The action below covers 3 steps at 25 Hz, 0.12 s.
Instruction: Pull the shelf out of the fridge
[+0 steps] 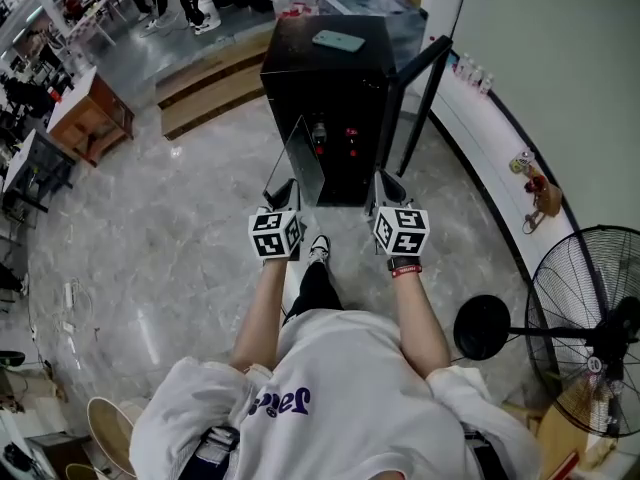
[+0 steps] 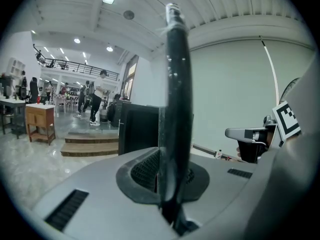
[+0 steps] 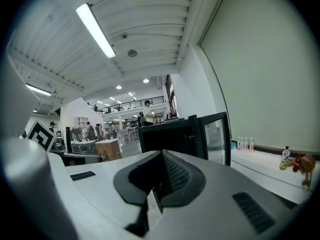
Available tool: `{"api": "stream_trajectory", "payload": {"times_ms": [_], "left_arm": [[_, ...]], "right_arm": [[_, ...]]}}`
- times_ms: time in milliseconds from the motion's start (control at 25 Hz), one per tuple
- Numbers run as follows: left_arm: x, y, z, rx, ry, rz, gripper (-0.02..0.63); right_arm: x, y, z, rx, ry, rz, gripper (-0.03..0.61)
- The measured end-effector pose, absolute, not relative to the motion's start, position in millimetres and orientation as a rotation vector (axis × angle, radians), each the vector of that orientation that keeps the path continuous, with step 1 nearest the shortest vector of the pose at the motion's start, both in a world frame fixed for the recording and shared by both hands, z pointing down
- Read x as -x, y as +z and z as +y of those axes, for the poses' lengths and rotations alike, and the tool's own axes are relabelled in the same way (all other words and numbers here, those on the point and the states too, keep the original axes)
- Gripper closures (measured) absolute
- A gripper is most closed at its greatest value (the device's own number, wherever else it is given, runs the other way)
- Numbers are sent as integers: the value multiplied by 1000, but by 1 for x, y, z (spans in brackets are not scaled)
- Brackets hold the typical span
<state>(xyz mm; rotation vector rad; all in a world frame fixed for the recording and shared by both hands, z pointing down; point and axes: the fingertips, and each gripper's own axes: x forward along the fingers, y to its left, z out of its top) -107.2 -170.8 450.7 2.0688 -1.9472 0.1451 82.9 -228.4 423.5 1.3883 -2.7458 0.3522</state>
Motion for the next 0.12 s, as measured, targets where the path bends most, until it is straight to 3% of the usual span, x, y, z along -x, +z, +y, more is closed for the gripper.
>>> {"api": "stream_trajectory", "payload": {"times_ms": [120], "left_arm": [[107, 452, -178, -2061, 117, -1932, 588]], "right_arm": [[-85, 425, -235, -1395, 358, -2742, 565]]}}
